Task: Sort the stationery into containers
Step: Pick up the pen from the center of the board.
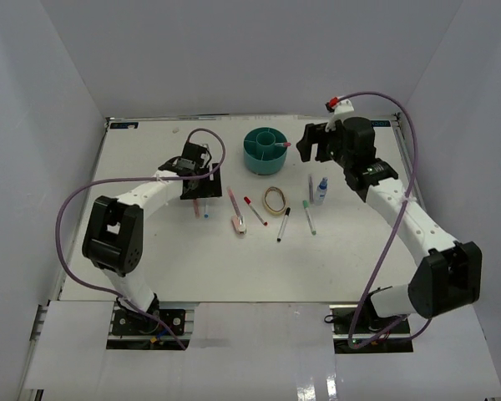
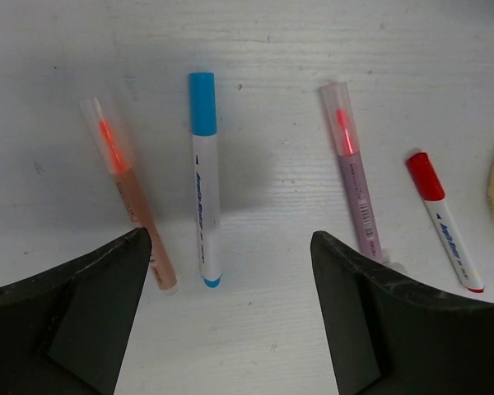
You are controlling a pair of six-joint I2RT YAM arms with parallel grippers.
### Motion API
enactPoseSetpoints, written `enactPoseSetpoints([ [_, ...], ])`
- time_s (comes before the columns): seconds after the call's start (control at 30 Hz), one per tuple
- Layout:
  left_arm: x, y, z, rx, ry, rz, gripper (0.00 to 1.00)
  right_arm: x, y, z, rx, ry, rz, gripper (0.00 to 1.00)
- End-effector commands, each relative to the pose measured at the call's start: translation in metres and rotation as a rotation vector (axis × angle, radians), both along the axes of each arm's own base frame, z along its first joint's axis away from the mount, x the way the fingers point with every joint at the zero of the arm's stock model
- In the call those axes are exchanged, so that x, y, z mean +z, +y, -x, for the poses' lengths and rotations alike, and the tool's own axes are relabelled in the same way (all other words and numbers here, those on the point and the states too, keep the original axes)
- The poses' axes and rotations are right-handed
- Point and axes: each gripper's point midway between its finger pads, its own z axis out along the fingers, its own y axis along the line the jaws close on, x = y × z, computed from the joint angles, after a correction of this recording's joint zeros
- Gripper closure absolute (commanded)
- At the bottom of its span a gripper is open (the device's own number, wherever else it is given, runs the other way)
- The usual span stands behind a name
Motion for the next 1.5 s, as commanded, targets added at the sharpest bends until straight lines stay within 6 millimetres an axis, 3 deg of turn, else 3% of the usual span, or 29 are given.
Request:
enactPoseSetpoints([
  [0.0, 0.002, -0.01, 0.0, 0.003, 0.04, 0.007, 0.11, -0.009, -0.01, 0.029, -0.009, 0.022, -0.036, 0.14],
  [0.07, -0.002, -0.009, -0.002, 0.012, 0.05, -0.003, 0.17, -0.02, -0.008, 0.044, 0.019, 0.034, -0.056, 0.13],
  [0.13, -0.006, -0.008, -0.004, 0.022, 0.059, -0.014, 0.21, -0.009, -0.007, 0.057, 0.04, -0.003, -0.096, 0.13],
  [0.3, -0.012, -0.008, -0.01, 0.039, 0.063, -0.038, 0.29, -0.02, -0.009, 0.079, 0.072, 0.002, -0.12, 0.12],
  [0.7, -0.034, 0.0, -0.022, 0.081, 0.091, -0.117, 0.42, -0.036, -0.013, 0.086, 0.068, 0.011, -0.094, 0.12],
  [0.9, -0.048, -0.006, -0.02, 0.067, 0.122, -0.137, 0.51, -0.041, -0.014, 0.085, 0.068, 0.017, -0.086, 0.13],
  [1.1, -0.061, -0.01, -0.012, 0.064, 0.16, -0.146, 0.71, -0.041, -0.02, 0.085, 0.04, 0.002, -0.071, 0.13],
  [1.2, -0.056, -0.012, -0.013, 0.062, 0.146, -0.148, 0.77, -0.037, -0.021, 0.086, 0.039, -0.013, -0.069, 0.13],
  [1.3, -0.036, -0.018, -0.016, 0.055, 0.109, -0.121, 0.83, -0.036, -0.02, 0.087, 0.05, -0.019, -0.067, 0.13],
  [1.43, 0.005, -0.037, -0.02, -0.031, 0.003, -0.086, 0.83, -0.03, 0.002, 0.097, 0.192, -0.012, -0.098, 0.13],
  [1.47, 0.023, -0.05, -0.018, -0.096, -0.057, -0.092, 0.83, -0.028, 0.007, 0.099, 0.222, -0.009, -0.105, 0.13],
])
